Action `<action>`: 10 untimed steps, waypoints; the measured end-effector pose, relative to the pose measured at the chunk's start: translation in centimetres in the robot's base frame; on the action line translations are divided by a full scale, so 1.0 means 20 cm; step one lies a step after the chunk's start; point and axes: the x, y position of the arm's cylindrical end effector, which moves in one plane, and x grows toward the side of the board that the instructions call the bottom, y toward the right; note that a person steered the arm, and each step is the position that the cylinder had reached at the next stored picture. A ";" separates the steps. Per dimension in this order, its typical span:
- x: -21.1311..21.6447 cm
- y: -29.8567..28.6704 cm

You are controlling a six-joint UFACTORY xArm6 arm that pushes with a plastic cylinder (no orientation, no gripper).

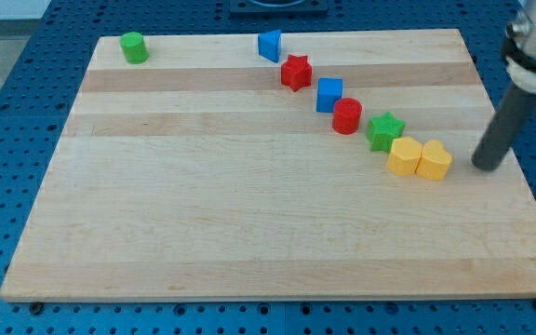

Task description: Slide the yellow heart diagonally top right to the yellow hexagon

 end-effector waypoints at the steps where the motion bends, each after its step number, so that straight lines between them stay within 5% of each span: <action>1: 0.22 -0.06; 10: -0.13 -0.31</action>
